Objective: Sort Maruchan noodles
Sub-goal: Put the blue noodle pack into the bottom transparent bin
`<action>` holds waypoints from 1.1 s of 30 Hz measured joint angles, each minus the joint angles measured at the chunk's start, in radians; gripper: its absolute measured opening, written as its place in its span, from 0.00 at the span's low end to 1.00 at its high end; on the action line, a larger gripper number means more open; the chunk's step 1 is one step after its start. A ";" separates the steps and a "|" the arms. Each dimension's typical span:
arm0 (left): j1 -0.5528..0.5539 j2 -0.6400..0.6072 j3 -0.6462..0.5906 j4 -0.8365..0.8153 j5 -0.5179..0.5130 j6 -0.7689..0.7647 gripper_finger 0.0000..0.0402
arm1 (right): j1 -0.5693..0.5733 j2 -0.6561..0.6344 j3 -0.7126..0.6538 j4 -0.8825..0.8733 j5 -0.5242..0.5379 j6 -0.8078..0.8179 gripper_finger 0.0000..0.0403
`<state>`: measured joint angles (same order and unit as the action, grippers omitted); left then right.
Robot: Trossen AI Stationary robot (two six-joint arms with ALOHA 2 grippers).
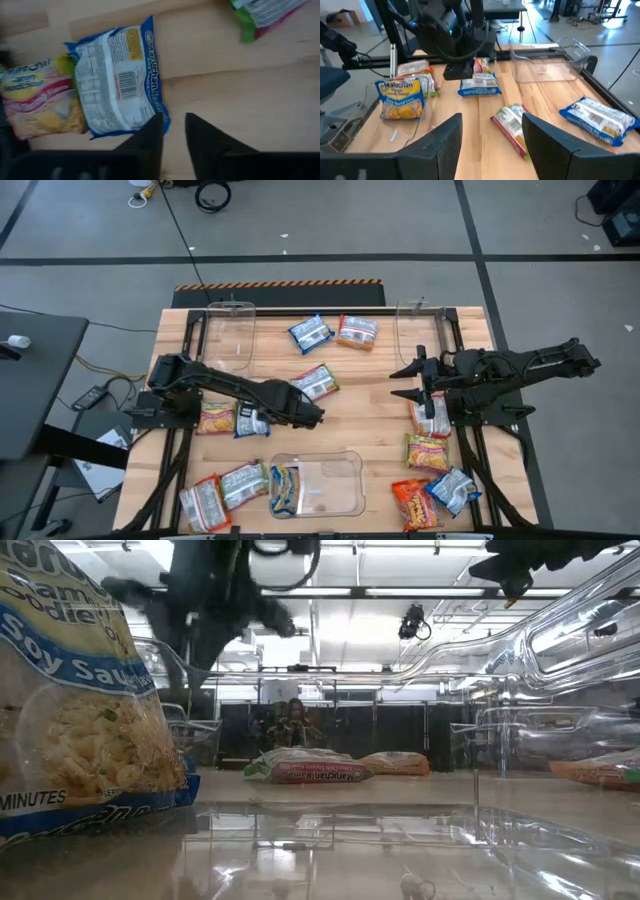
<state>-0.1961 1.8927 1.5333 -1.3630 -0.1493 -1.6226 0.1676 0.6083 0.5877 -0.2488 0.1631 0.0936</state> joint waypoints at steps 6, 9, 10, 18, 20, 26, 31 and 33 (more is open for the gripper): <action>0.024 0.000 -0.153 0.032 -0.030 -0.091 0.48 | 0.000 0.000 0.000 0.000 0.000 0.000 0.53; 0.027 0.001 -0.209 0.095 -0.010 -0.094 0.54 | 0.000 0.000 0.000 -0.001 0.000 0.000 0.53; 0.027 0.001 -0.220 0.093 -0.008 -0.095 0.55 | 0.000 0.000 0.000 0.000 0.000 0.000 0.53; 0.024 0.009 -0.285 0.152 -0.023 -0.115 0.56 | 0.000 0.012 0.000 -0.001 0.000 0.000 0.53; 0.024 0.009 -0.300 0.185 -0.028 -0.112 0.56 | 0.000 0.019 0.000 -0.001 0.002 0.000 0.53; 0.026 0.025 -0.312 0.203 -0.010 -0.041 0.49 | 0.000 0.034 0.000 0.001 0.010 0.000 0.52; 0.030 0.029 -0.292 0.180 0.006 -0.040 0.30 | 0.000 0.033 0.000 0.015 0.011 -0.005 0.52; 0.035 0.031 -0.273 0.167 0.017 -0.013 0.20 | 0.000 0.030 0.000 0.031 0.011 -0.020 0.52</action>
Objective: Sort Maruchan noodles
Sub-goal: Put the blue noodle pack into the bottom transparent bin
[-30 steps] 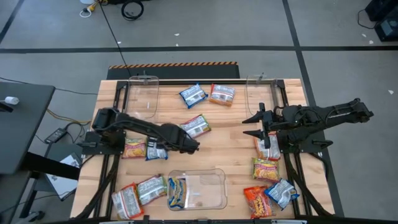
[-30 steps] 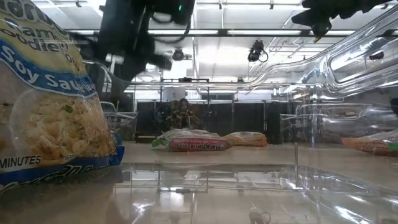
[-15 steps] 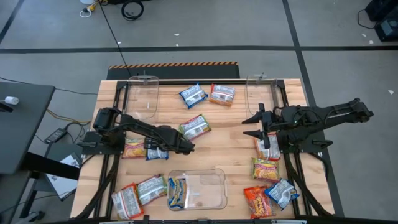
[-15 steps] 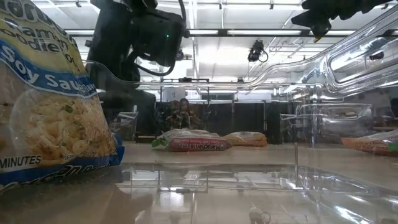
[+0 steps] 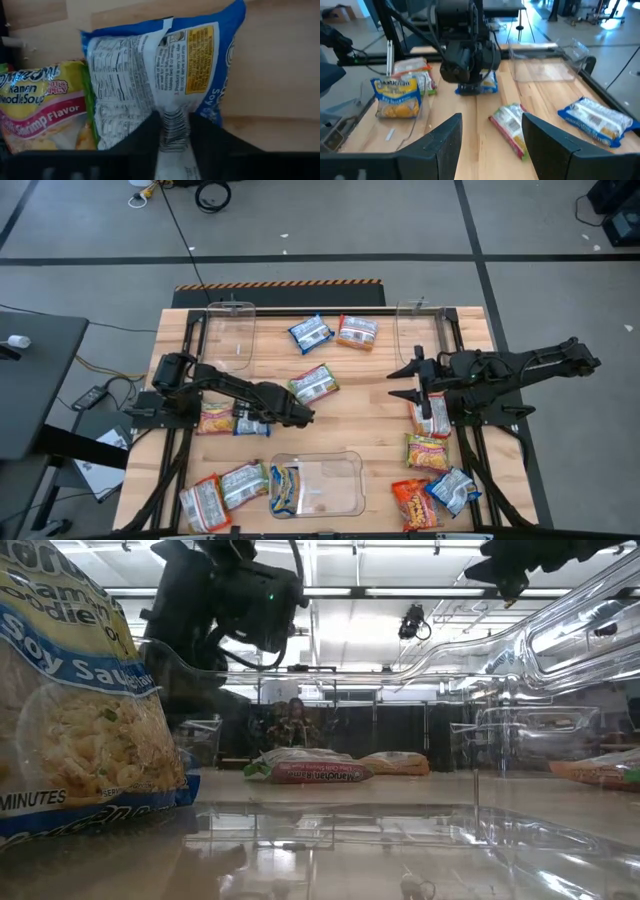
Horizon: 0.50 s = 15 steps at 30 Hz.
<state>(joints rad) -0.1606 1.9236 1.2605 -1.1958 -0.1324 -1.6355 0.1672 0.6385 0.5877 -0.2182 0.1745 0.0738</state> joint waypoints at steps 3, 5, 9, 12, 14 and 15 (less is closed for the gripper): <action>0.011 -0.009 0.032 -0.008 0.011 0.054 0.05 | -0.001 -0.005 0.000 0.021 0.000 -0.016 0.52; 0.019 -0.033 0.063 -0.005 0.014 0.089 0.02 | -0.001 -0.009 0.000 0.025 0.000 -0.021 0.52; 0.025 -0.136 0.142 -0.004 0.015 0.152 0.02 | -0.001 -0.018 0.000 0.025 0.000 -0.021 0.52; 0.011 -0.253 0.189 0.046 -0.035 0.219 0.02 | -0.001 -0.025 0.000 0.027 -0.001 -0.024 0.52; -0.011 -0.344 0.197 0.129 -0.090 0.264 0.02 | -0.001 -0.026 0.000 0.028 -0.001 -0.025 0.52; -0.021 -0.384 0.196 0.169 -0.116 0.267 0.02 | -0.001 -0.026 0.000 0.027 -0.002 -0.025 0.52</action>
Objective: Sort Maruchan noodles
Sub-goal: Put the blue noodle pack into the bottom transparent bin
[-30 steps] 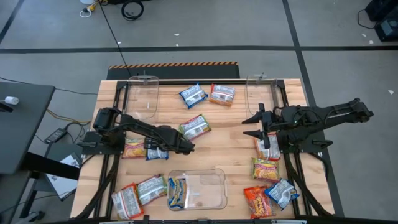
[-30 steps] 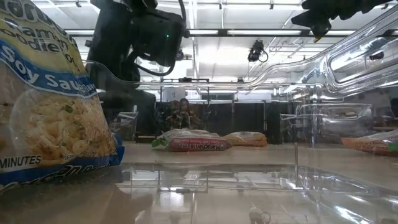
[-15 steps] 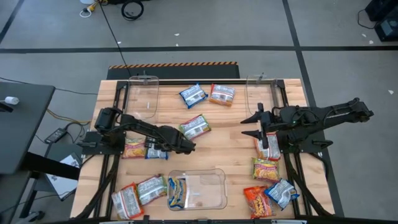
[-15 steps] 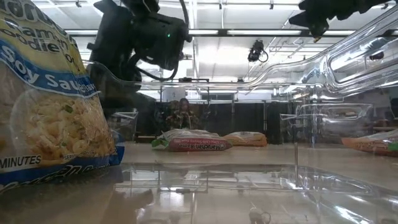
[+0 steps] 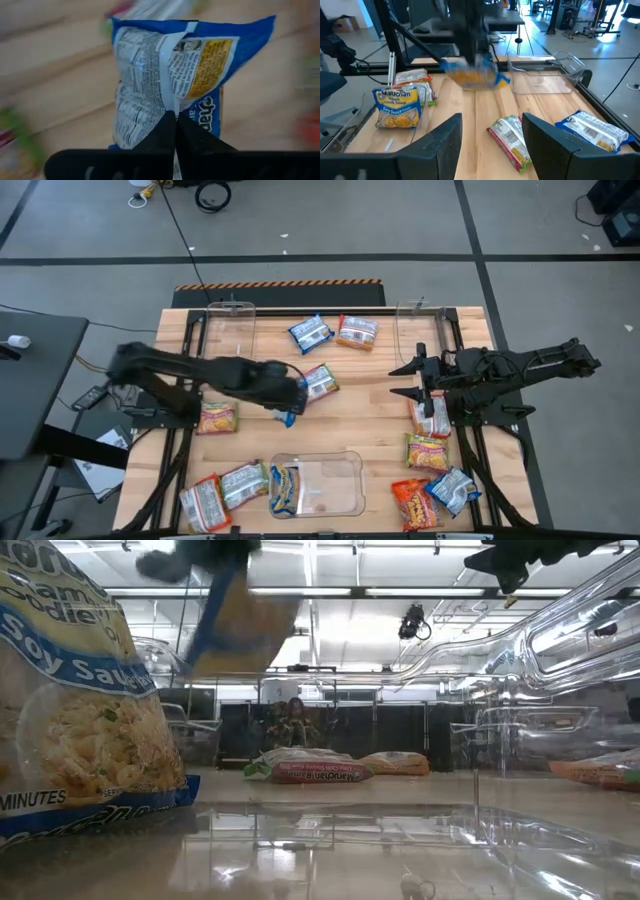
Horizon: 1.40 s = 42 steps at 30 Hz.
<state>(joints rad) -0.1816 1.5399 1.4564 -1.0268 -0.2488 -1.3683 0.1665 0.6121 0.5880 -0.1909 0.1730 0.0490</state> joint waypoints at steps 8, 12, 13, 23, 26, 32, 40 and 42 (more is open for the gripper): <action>-0.100 -0.221 -0.090 0.500 -0.158 0.250 0.02 | 0.000 0.003 0.000 0.014 -0.010 0.000 0.52; -0.111 -0.229 -0.111 0.766 -0.156 0.495 0.02 | 0.000 0.019 0.000 0.099 -0.011 0.059 0.52; -0.106 -0.225 -0.111 0.820 -0.146 0.542 0.02 | 0.000 0.029 0.000 0.129 -0.011 0.087 0.53; -0.022 -0.144 -0.110 1.323 0.058 0.931 0.02 | 0.000 0.165 0.000 0.573 -0.197 0.290 0.71; 0.005 -0.110 -0.110 1.438 0.144 1.017 0.02 | 0.000 0.220 0.000 0.747 -0.225 0.321 0.80; 0.053 -0.061 -0.111 1.597 0.285 1.171 0.01 | 0.017 0.366 0.000 1.087 -0.264 0.405 0.91; 0.106 -0.037 -0.110 1.710 0.344 1.206 0.01 | 0.049 0.550 0.009 1.445 -0.151 0.466 0.91; 0.116 -0.024 -0.110 1.736 0.333 1.208 0.01 | 0.048 0.594 0.035 1.445 -0.134 0.458 0.91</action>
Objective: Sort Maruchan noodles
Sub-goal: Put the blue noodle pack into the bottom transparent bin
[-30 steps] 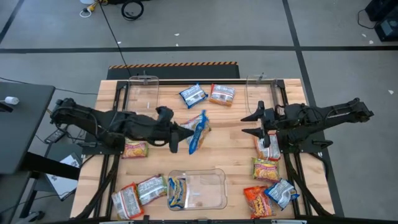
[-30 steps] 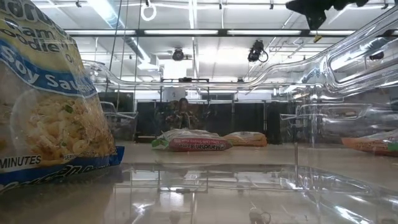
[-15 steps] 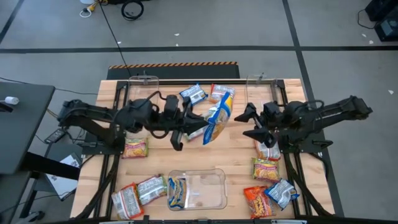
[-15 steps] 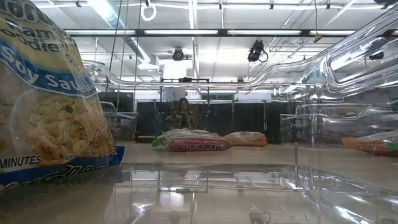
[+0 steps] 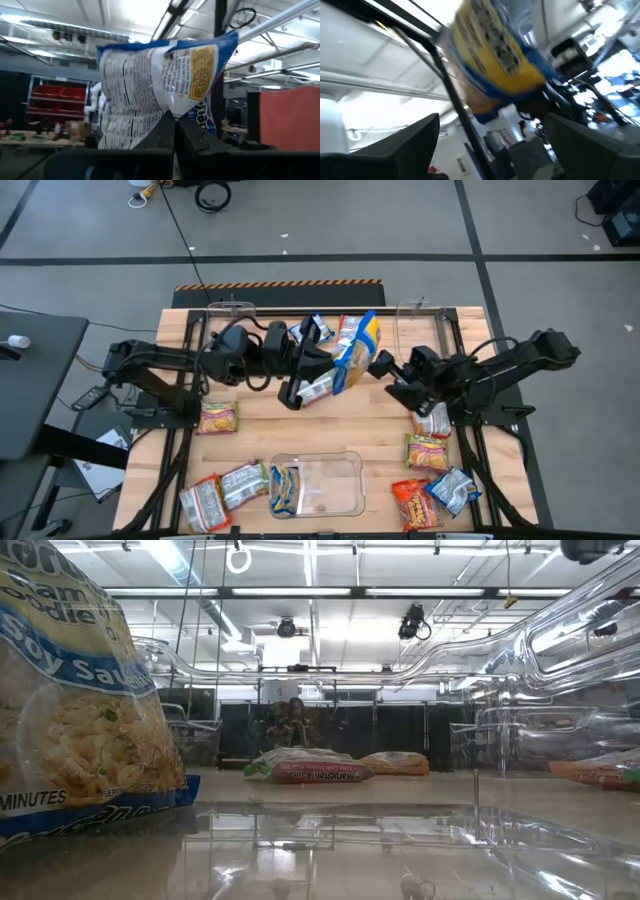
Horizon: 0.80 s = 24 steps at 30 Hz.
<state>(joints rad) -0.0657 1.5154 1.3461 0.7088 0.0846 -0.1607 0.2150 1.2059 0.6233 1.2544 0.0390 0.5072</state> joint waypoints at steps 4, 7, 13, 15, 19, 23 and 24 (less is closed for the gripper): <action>0.016 0.023 0.000 0.007 0.003 -0.015 0.01 | -0.002 0.093 0.095 0.000 0.004 -0.003 0.91; 0.020 0.030 -0.001 0.000 0.029 -0.037 0.01 | -0.004 0.143 0.177 0.006 -0.016 -0.005 0.91; 0.016 0.024 0.001 0.050 0.084 -0.042 0.01 | -0.015 0.186 0.280 0.005 -0.091 -0.015 0.90; 0.011 0.024 0.001 0.060 0.089 -0.038 0.01 | -0.016 0.184 0.292 0.020 -0.088 -0.049 0.90; 0.010 0.026 0.000 0.141 0.096 -0.039 0.01 | -0.015 0.179 0.292 0.063 -0.039 -0.097 0.88; 0.009 0.024 0.000 0.145 0.087 -0.039 0.01 | -0.021 0.183 0.292 0.099 -0.032 -0.145 0.86; 0.009 0.025 0.000 0.128 0.074 -0.038 0.01 | -0.021 0.183 0.292 0.109 -0.032 -0.164 0.85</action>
<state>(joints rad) -0.0569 1.5402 1.3464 0.8367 0.1584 -0.1989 0.1940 1.3888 0.9157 1.3635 0.0074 0.3435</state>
